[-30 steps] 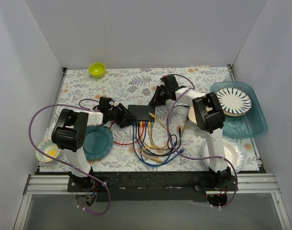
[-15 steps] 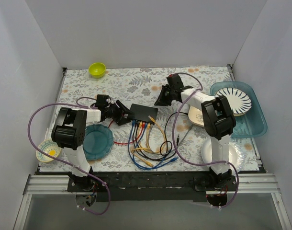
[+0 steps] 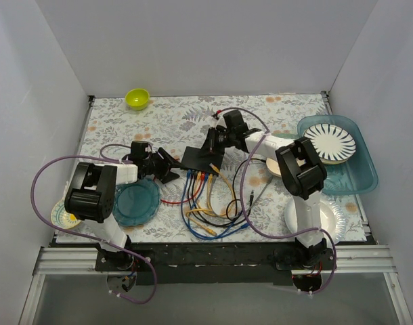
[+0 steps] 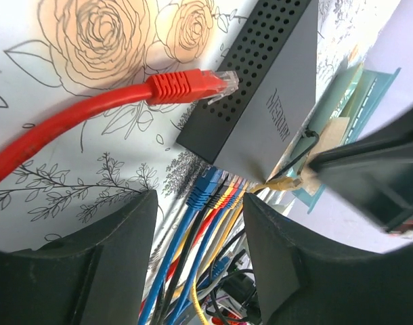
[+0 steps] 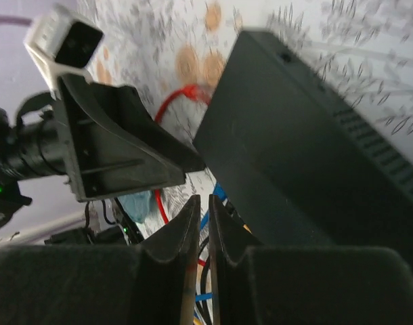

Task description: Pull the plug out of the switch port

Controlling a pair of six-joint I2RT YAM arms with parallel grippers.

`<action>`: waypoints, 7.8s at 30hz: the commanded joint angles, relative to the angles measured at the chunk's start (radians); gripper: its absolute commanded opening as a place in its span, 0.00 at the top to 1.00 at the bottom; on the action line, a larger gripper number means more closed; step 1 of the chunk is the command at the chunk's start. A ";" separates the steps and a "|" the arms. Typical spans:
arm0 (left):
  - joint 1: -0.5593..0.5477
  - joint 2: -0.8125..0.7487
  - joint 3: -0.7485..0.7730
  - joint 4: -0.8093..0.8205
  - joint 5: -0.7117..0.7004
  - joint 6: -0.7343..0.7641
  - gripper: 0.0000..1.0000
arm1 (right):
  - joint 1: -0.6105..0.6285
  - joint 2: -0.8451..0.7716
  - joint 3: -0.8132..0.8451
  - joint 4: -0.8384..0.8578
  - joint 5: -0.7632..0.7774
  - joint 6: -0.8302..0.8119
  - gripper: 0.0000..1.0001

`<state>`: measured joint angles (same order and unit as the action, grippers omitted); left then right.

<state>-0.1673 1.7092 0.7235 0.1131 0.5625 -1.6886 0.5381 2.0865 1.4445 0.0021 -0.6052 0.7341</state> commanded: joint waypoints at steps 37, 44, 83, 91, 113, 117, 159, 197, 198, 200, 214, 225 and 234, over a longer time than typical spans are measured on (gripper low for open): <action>-0.034 0.145 0.001 0.204 0.099 -0.017 0.69 | 0.000 0.155 0.025 -0.218 0.030 -0.104 0.92; -0.034 0.159 0.014 0.206 0.063 -0.062 0.71 | -0.001 0.158 0.027 -0.223 0.028 -0.111 0.92; -0.081 0.181 0.063 0.031 -0.036 -0.079 1.00 | 0.000 0.152 0.001 -0.228 0.041 -0.114 0.92; -0.081 0.152 0.016 0.037 -0.026 -0.060 1.00 | 0.000 0.152 -0.003 -0.228 0.044 -0.117 0.92; -0.083 0.041 -0.085 -0.013 -0.030 -0.020 1.00 | -0.007 0.166 0.008 -0.220 0.077 -0.124 0.93; -0.081 0.059 -0.090 0.008 -0.023 -0.026 1.00 | 0.019 0.093 0.048 -0.307 0.185 -0.228 0.86; -0.081 0.285 0.232 -0.286 0.050 0.178 1.00 | 0.022 0.159 0.151 -0.416 0.328 -0.289 0.68; -0.147 0.073 0.045 -0.004 -0.233 -0.003 0.02 | 0.019 0.060 0.008 -0.295 0.183 -0.210 0.74; -0.147 0.093 0.097 -0.155 -0.224 0.018 0.02 | 0.019 0.057 0.008 -0.298 0.188 -0.210 0.74; -0.149 0.098 0.146 -0.228 -0.211 0.029 0.02 | 0.019 0.052 0.007 -0.298 0.194 -0.214 0.75; -0.170 -0.117 -0.052 0.042 -0.227 -0.082 0.16 | 0.016 -0.002 -0.050 -0.272 0.301 -0.193 0.74; -0.173 0.003 -0.096 0.197 -0.158 -0.120 0.57 | 0.002 0.012 -0.059 -0.269 0.271 -0.182 0.75; -0.173 0.029 -0.075 0.217 -0.283 -0.126 0.53 | 0.000 0.032 -0.045 -0.267 0.257 -0.176 0.76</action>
<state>-0.3378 1.7123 0.6338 0.3542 0.3927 -1.8267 0.5461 2.0666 1.4170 -0.1917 -0.4072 0.5766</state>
